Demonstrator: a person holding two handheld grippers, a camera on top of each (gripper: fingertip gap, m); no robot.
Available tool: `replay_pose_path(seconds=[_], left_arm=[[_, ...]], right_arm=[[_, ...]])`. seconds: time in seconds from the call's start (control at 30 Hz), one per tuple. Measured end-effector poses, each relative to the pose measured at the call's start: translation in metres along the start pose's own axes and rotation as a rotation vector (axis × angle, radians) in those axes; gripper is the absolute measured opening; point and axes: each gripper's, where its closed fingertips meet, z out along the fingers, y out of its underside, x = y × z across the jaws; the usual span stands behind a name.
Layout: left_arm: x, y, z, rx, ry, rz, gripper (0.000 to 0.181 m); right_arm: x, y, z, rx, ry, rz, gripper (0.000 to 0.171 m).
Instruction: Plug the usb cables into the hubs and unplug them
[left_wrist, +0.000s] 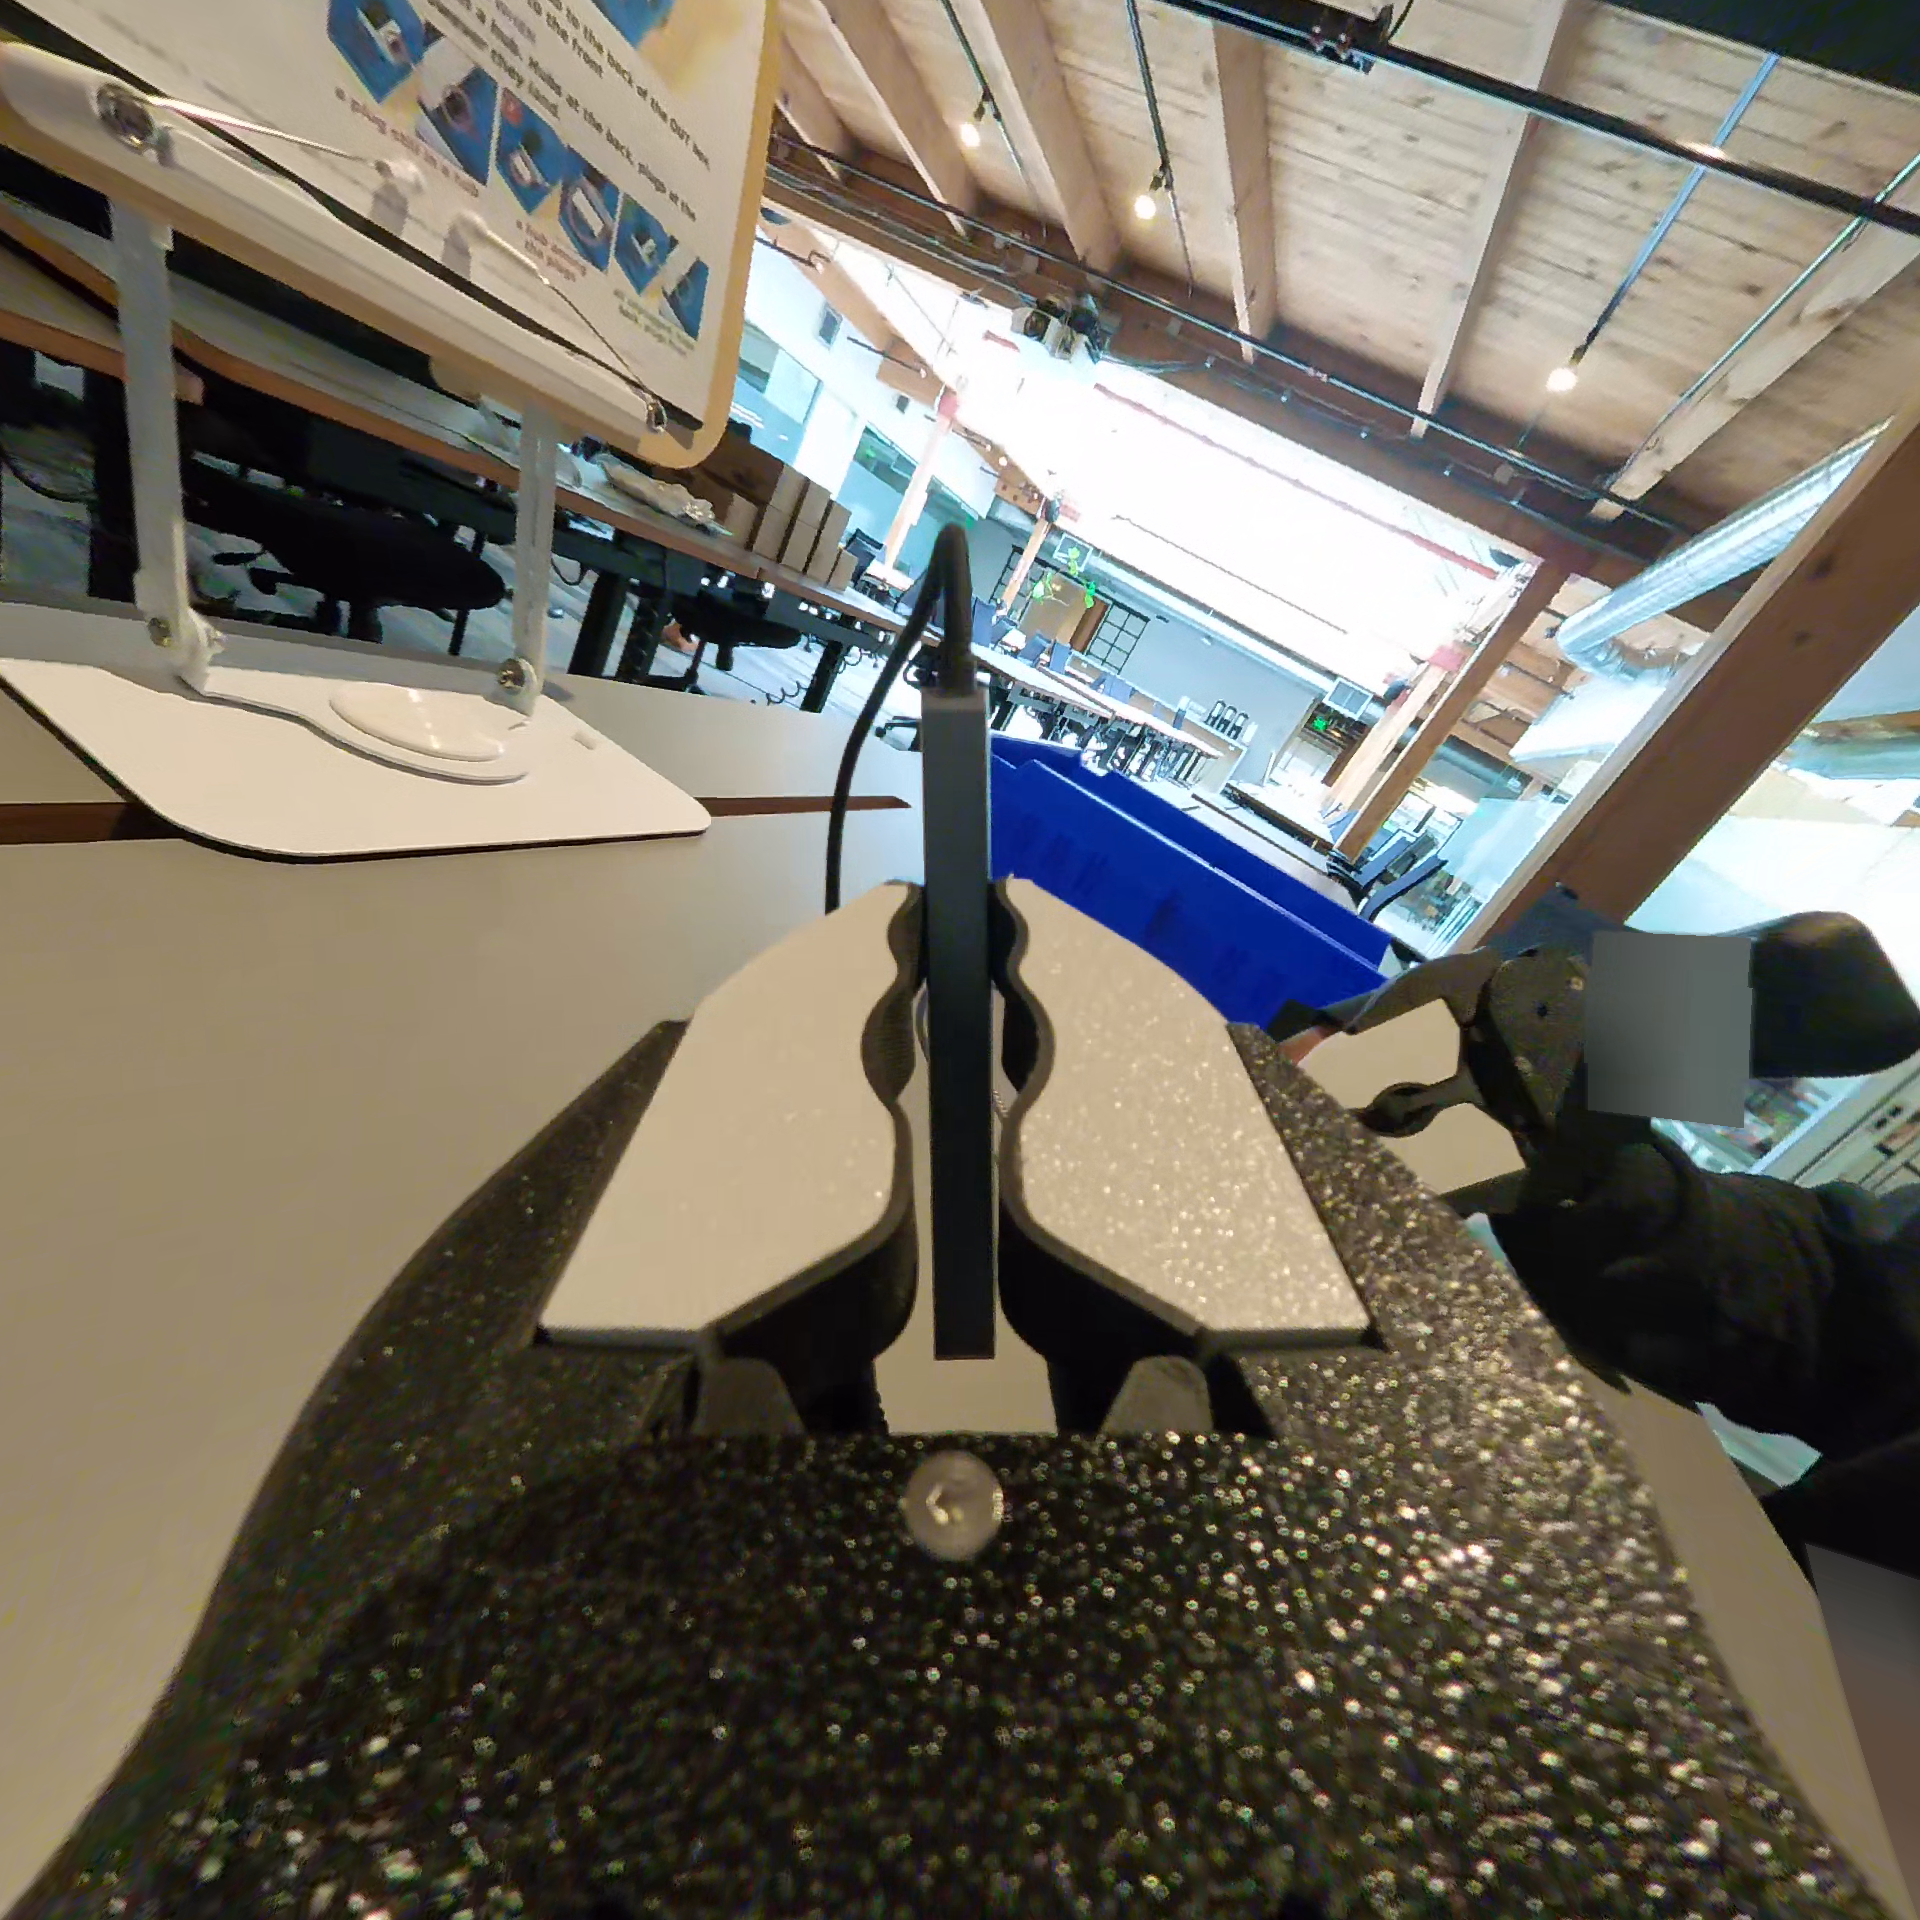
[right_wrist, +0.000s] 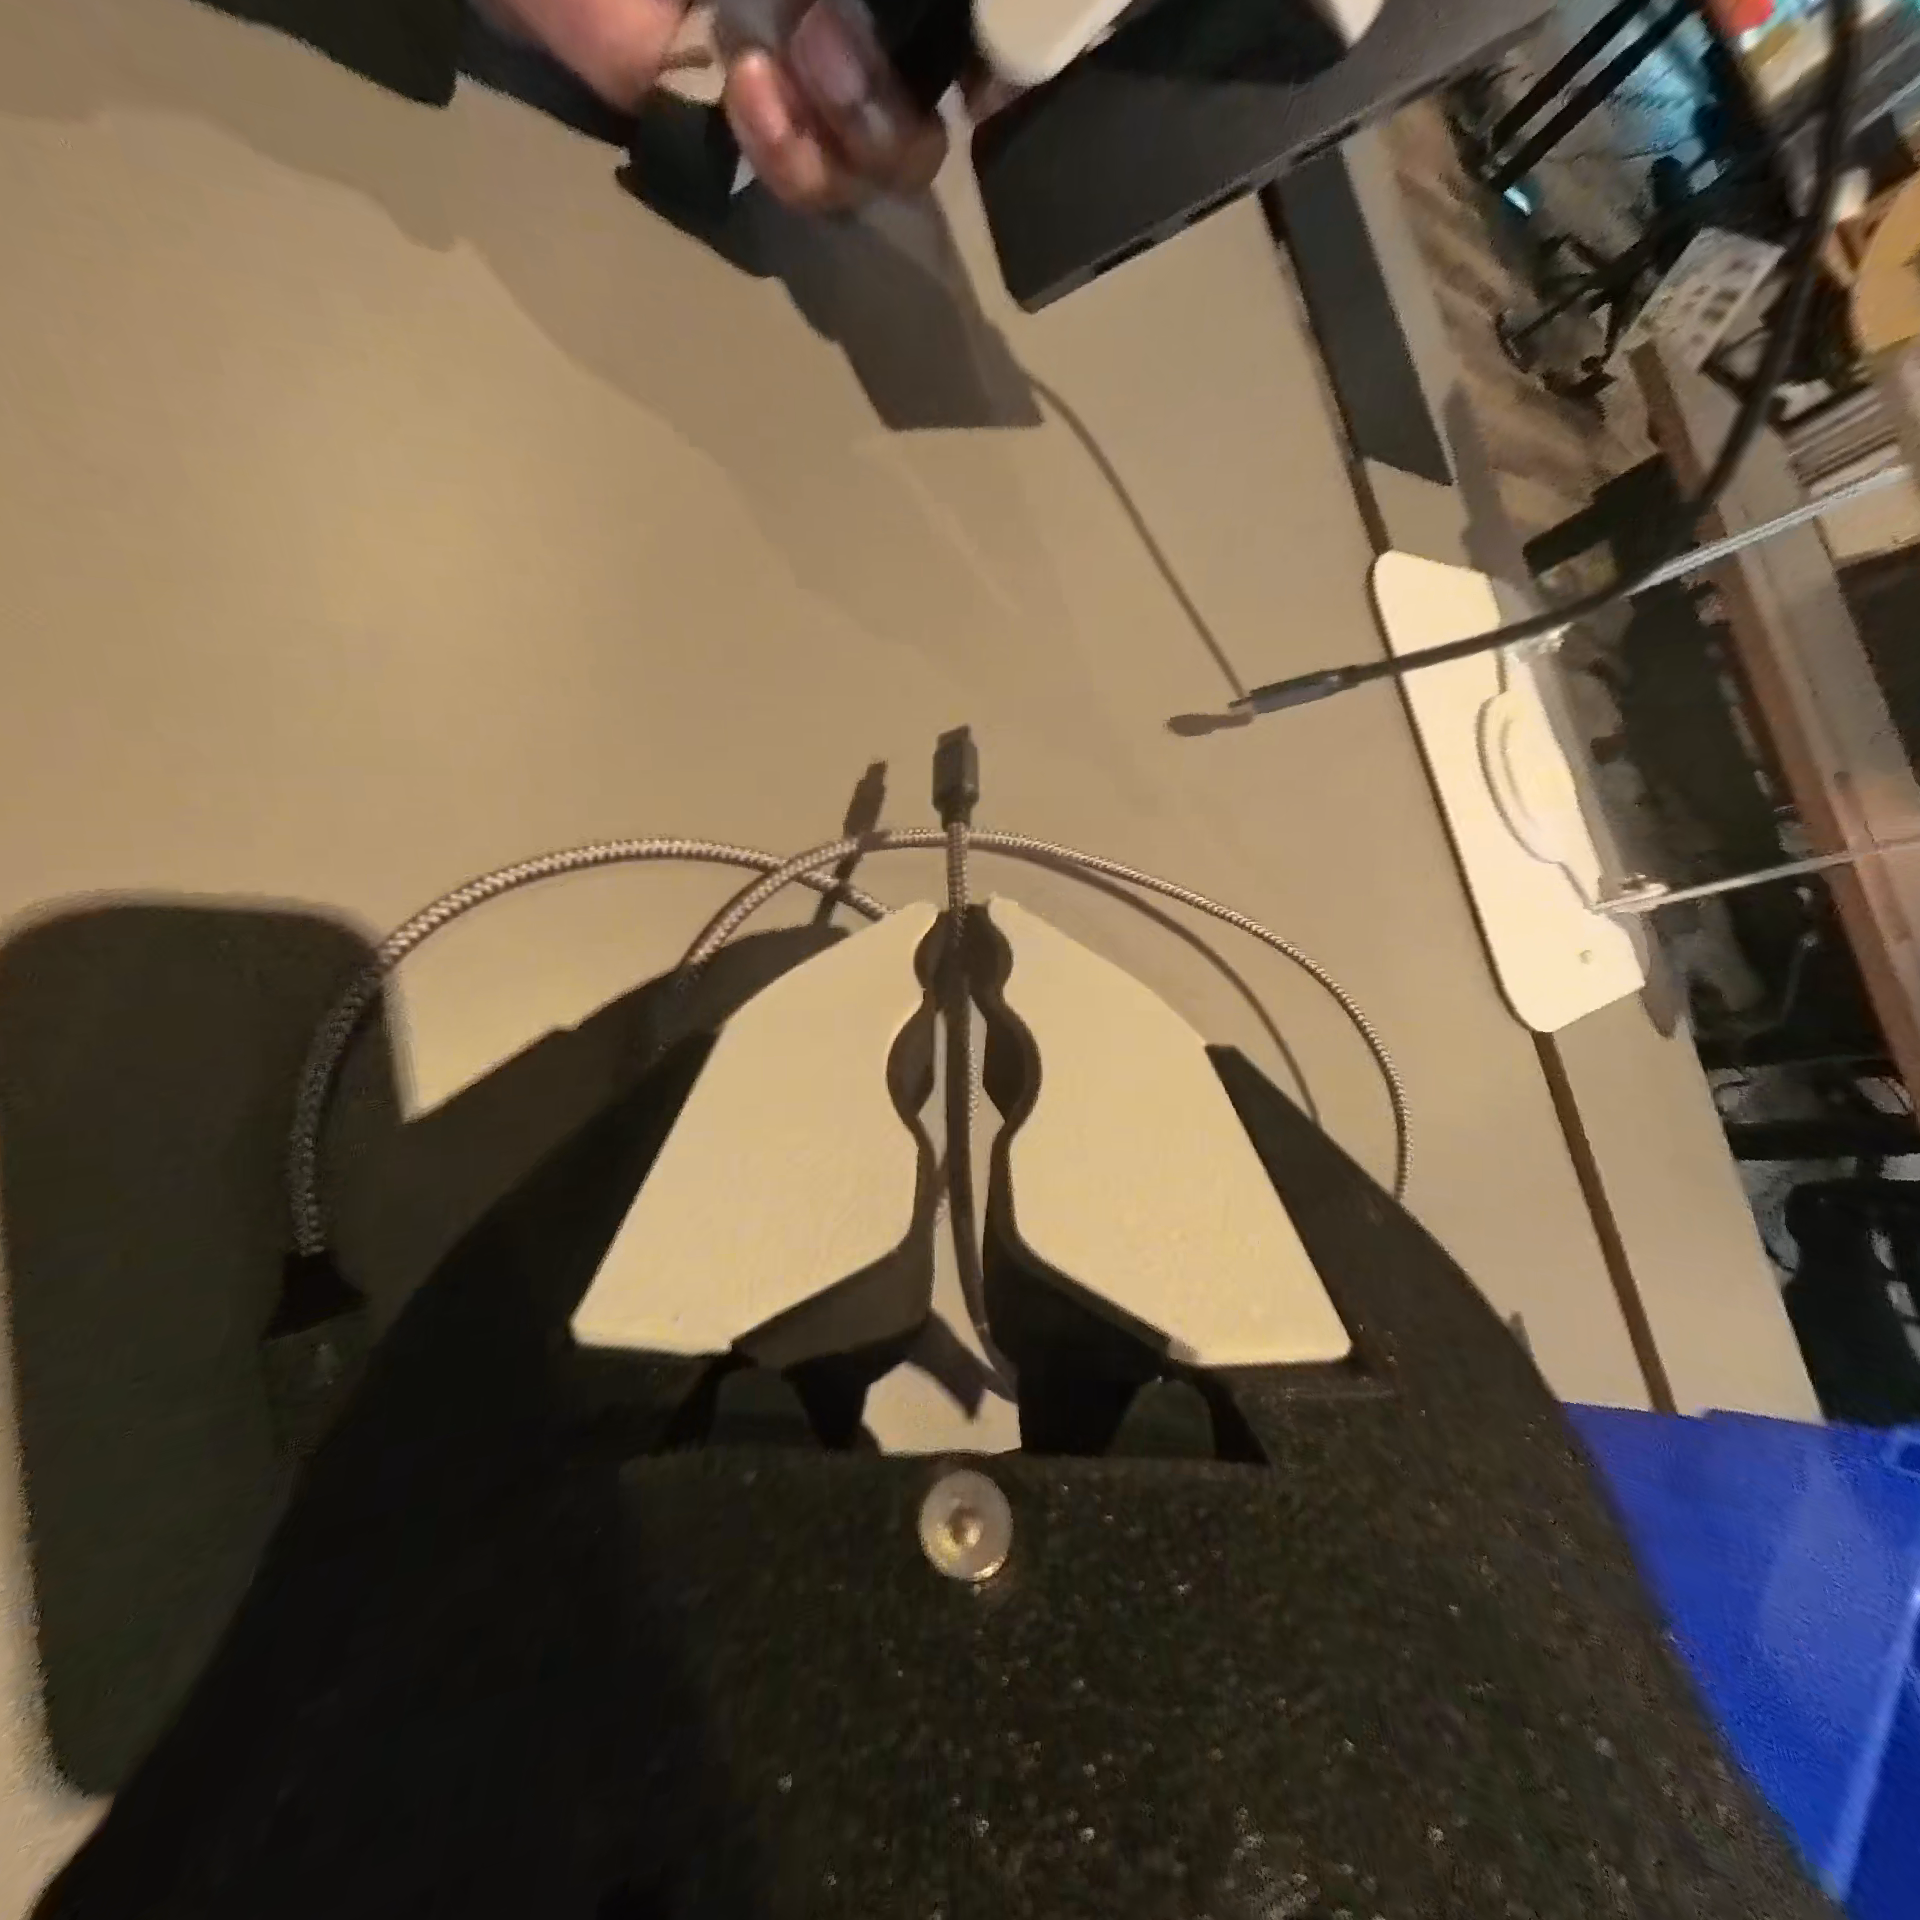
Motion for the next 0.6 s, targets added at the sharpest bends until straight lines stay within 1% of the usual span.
replay_pose_path(seconds=[0.2, 0.33, 0.47, 0.6], left_arm=[[0.008, 0.009, 0.007, -0.061, 0.001, 0.079, 0.011], [0.025, 0.019, 0.018, -0.156, -0.008, 0.251, 0.011], [0.068, 0.012, 0.045, -0.171, 0.04, 0.43, 0.011], [0.119, -0.005, 0.09, -0.167, 0.121, 0.556, 0.011]], right_arm=[[-0.015, 0.006, 0.014, -0.014, -0.032, -0.012, 0.004], [-0.022, 0.01, 0.023, -0.008, -0.036, -0.003, 0.004], [-0.023, 0.008, 0.027, 0.01, -0.03, -0.005, 0.004], [-0.024, 0.006, 0.027, 0.015, -0.014, -0.026, 0.004]])
